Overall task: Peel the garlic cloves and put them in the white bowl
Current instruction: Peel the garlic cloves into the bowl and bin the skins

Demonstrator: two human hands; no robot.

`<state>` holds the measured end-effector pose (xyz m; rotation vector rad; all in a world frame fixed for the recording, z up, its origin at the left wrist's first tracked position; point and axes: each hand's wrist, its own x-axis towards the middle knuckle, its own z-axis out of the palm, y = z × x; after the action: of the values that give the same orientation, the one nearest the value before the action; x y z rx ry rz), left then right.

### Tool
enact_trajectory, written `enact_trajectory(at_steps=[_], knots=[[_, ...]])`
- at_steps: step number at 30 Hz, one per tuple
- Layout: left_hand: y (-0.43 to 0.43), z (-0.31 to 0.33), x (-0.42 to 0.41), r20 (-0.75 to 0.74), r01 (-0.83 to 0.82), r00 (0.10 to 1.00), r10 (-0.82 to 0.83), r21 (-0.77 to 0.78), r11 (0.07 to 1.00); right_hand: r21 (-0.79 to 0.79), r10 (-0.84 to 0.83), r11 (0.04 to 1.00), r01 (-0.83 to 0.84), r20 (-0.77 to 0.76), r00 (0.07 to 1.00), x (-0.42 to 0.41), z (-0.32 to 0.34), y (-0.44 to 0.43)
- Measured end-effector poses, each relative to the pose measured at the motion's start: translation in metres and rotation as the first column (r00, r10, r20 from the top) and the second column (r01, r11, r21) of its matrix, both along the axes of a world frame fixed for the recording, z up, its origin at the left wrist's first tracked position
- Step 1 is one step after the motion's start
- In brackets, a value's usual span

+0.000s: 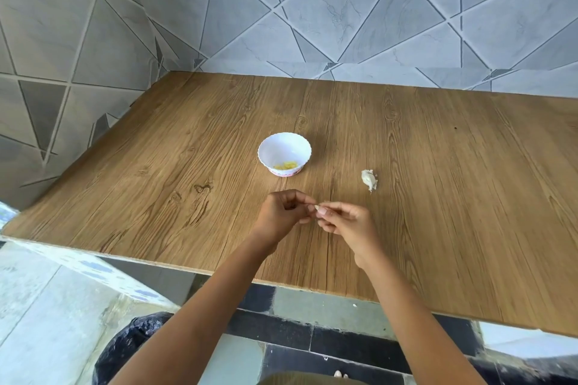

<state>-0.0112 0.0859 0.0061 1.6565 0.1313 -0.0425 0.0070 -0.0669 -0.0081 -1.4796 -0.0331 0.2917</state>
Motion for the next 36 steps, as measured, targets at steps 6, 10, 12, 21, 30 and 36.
enact_trajectory(at_steps=[6, 10, 12, 21, 30, 36], knots=[[0.004, 0.003, 0.004, -0.131, 0.035, 0.990, -0.050, -0.112, 0.993, 0.049, 0.027, 0.998, -0.029, 0.035, 0.999, 0.000, 0.000, -0.002], [0.006, 0.005, 0.007, -0.200, 0.066, 0.973, -0.111, -0.216, 0.974, 0.133, 0.043, 0.990, -0.037, -0.042, 0.998, 0.001, -0.002, 0.000], [0.007, 0.004, 0.008, -0.235, 0.073, 0.961, -0.143, -0.285, 0.956, 0.193, 0.062, 0.980, -0.042, -0.095, 0.994, 0.000, -0.004, 0.001], [-0.002, 0.000, 0.010, -0.121, 0.053, 0.992, -0.042, 0.091, 0.994, 0.159, -0.002, 0.987, 0.026, -0.149, 0.989, -0.003, -0.002, 0.007], [-0.005, 0.001, 0.011, -0.076, 0.013, 0.997, 0.009, 0.280, 0.960, 0.283, 0.017, 0.956, 0.080, -0.324, 0.946, 0.005, 0.005, 0.002], [0.007, -0.011, 0.010, 0.019, 0.006, 0.999, -0.026, 0.678, 0.735, 0.281, 0.002, 0.954, 0.101, -0.343, 0.939, 0.006, 0.008, -0.004]])
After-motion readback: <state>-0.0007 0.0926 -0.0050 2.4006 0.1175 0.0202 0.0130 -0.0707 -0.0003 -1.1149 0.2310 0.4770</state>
